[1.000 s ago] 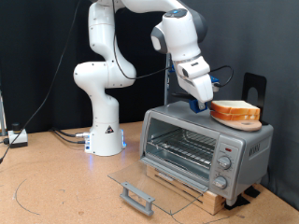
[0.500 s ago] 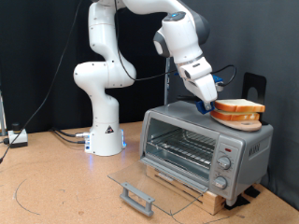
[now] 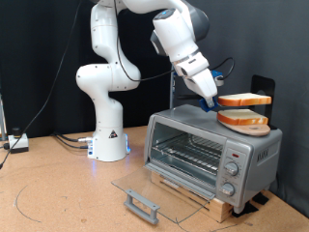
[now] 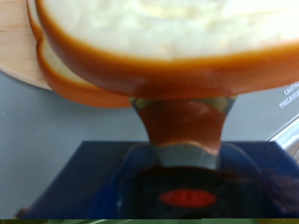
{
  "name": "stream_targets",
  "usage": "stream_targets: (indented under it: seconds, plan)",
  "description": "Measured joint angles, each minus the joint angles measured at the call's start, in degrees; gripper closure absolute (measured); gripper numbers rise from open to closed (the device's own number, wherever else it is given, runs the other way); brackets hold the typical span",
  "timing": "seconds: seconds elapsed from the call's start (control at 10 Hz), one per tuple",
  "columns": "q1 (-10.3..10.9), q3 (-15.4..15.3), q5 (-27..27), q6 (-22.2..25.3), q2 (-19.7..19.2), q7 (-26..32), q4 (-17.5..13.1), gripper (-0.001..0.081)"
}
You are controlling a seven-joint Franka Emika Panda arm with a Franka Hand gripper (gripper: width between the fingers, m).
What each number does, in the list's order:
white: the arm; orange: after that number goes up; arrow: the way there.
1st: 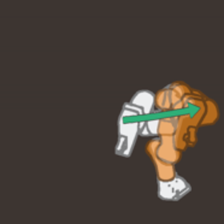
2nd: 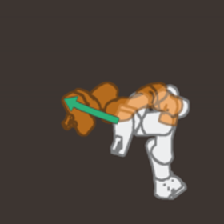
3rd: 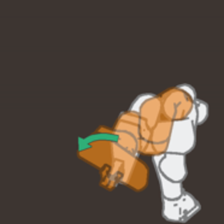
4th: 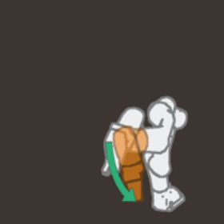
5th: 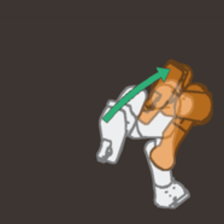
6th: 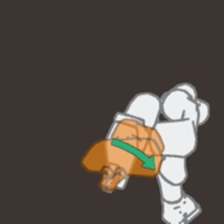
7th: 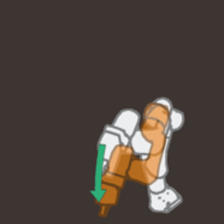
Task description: Make a piece of toast with the oven
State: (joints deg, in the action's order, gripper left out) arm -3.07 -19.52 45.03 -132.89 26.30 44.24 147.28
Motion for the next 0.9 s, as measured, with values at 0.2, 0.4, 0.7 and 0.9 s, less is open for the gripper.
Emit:
stream_targets:
  seconds: [0.2,0.4,0.7,0.9]
  plan:
    - [-0.08,-0.01,0.12,-1.15,-0.23,0.00,0.28,0.0410]
    - [-0.89,1.99,0.13,-1.93,0.24,1.50,1.14,0.0410]
    - [-2.87,7.36,-1.12,0.82,1.56,6.85,2.27,0.0410]
    - [-5.29,10.47,-6.04,5.74,1.98,8.93,2.11,0.0410]
